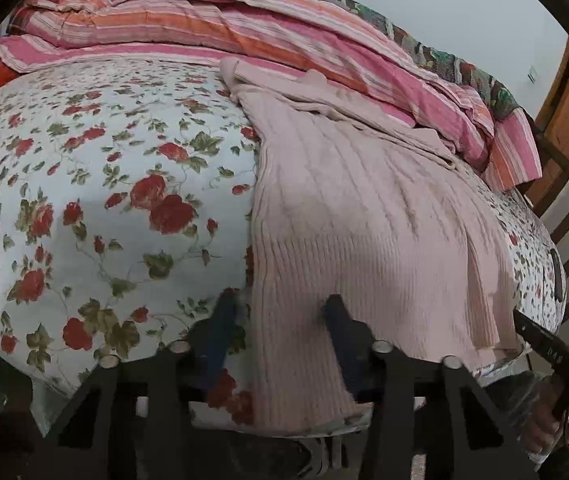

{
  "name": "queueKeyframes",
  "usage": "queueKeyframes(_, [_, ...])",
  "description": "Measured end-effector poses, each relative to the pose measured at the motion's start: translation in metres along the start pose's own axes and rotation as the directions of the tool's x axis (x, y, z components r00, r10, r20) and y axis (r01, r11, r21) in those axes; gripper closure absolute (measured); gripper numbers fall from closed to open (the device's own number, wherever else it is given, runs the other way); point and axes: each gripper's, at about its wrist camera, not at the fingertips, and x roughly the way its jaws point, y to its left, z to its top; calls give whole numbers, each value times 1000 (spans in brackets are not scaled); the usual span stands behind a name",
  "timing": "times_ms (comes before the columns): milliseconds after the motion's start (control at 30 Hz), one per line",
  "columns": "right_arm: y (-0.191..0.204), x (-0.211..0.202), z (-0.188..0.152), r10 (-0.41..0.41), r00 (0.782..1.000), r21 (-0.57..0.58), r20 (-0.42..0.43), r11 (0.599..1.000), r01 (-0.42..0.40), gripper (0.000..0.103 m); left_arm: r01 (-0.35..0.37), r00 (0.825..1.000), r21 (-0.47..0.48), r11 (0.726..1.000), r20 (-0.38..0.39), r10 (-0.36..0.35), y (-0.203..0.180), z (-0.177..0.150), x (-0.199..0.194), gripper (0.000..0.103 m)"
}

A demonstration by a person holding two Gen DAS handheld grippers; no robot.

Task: Fold small clothes
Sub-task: 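Grasp the sweater hem with the left gripper while the right gripper grasps the hem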

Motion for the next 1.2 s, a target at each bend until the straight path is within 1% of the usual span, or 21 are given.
queueKeyframes(33, [2,1,1,-5,1000,-7,-1,1000,5,56,1,1000,-8,1000,-6,-1,0,0,1,72])
queueKeyframes(67, [3,1,1,-5,1000,-12,-2,1000,5,56,2,1000,-13,1000,-12,-2,1,0,1,73])
queueKeyframes(133, [5,1,1,15,1000,-12,-7,1000,-15,56,7,1000,-28,1000,-24,-7,3,1,1,81])
queueKeyframes(167, [5,2,1,22,1000,-12,-11,1000,-23,58,18,999,-48,999,-32,-20,5,2,1,82])
queueKeyframes(233, [7,2,1,19,1000,-23,-12,1000,-19,62,33,999,-85,996,-32,-36,11,1,0,91])
queueKeyframes(267, [8,2,0,25,1000,-26,-17,999,-26,72,43,998,-103,994,-31,-46,14,1,0,92])
queueKeyframes(300, [8,2,0,36,999,-25,-24,999,-37,80,48,998,-115,992,-32,-52,17,1,0,92])
queueKeyframes(367, [8,1,0,48,998,-23,-29,999,-49,83,53,998,-127,990,-36,-58,19,0,1,92])
queueKeyframes(467, [9,-1,-1,53,998,-29,-23,998,-54,83,64,997,-131,989,-41,-70,18,-1,3,92])
queueKeyframes(567, [11,0,-2,68,998,-24,-19,997,-68,76,78,996,-126,989,-38,-83,17,-1,3,88])
queueKeyframes(633, [12,2,-2,76,997,-19,-19,997,-76,76,80,996,-124,989,-33,-84,16,-1,3,88])
queueKeyframes(700, [14,2,-2,81,997,-24,-12,996,-82,74,86,995,-126,988,-31,-90,17,0,4,88])
queueKeyframes(833, [17,3,-2,103,995,-33,-14,994,-103,74,103,994,-139,985,-29,-108,19,1,5,88])
queueKeyframes(867, [17,3,-2,107,994,-37,-14,993,-108,77,110,993,-141,984,-31,-115,20,1,4,89])
queueKeyframes(900, [18,3,-3,122,992,-38,-19,992,-123,84,118,992,-142,983,-36,-124,20,1,5,89])
queueKeyframes(967, [18,3,-3,137,990,-34,-23,990,-138,89,122,991,-136,983,-39,-128,19,0,4,89])
queueKeyframes(1033, [19,2,-3,134,991,-42,-16,990,-135,95,125,991,-127,984,-37,-130,17,-1,2,92])
queueKeyframes(1067, [19,0,-3,135,991,-46,-10,990,-135,97,126,991,-122,984,-33,-131,16,-2,0,93])
queueKeyframes(1200, [17,-13,0,176,984,-45,35,984,-174,97,150,989,-111,982,6,-150,14,1,-12,96])
